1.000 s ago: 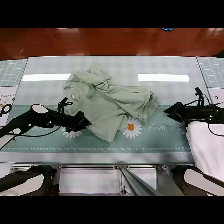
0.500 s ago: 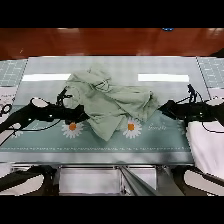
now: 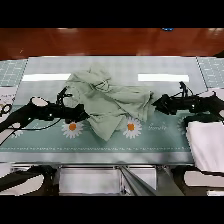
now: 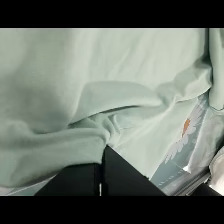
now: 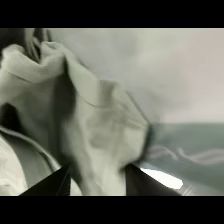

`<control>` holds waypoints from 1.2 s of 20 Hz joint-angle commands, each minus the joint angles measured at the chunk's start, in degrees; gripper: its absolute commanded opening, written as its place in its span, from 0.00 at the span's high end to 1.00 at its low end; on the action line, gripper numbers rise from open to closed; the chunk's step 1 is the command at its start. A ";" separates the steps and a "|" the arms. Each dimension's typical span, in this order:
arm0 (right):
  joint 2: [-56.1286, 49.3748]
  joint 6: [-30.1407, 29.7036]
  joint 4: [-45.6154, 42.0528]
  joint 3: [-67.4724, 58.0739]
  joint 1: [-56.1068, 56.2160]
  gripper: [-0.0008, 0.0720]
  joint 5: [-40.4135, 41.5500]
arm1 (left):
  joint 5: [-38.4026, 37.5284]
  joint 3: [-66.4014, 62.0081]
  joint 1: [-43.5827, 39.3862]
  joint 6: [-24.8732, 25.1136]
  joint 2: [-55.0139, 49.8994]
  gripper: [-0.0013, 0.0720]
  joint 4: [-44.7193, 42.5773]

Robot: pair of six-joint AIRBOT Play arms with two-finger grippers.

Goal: Fold the shirts.

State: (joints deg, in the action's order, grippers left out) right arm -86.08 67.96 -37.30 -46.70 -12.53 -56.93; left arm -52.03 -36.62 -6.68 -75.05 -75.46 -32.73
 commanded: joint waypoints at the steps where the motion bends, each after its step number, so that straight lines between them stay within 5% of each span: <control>1: -4.66 0.96 -0.85 -4.57 4.24 0.48 0.66 | 0.00 -0.04 -0.02 0.00 -0.04 0.96 0.00; 2: -6.01 1.60 -1.18 -6.23 5.18 0.56 0.46 | 0.00 -0.04 -0.02 0.02 -0.04 0.96 0.00; 4: -7.82 1.62 -2.01 -9.03 6.29 0.93 -0.63 | -0.02 -0.11 0.00 0.02 -0.04 0.96 0.00; 5: -7.91 1.53 -2.58 -10.10 6.27 0.95 -1.38 | -0.11 -0.39 0.09 0.04 -0.02 0.96 -0.02; 14: 11.50 6.84 -15.87 -26.12 -0.90 0.96 -14.38 | -10.67 -16.76 16.92 2.84 14.27 0.96 3.34; 24: 38.03 12.24 -18.88 -51.67 -1.68 0.96 -14.32 | -13.18 -54.05 31.80 2.82 28.46 0.96 8.59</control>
State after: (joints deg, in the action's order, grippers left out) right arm -54.61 78.19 -54.61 -91.79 -14.09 -71.55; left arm -64.86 -80.36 20.82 -72.23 -50.28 -24.64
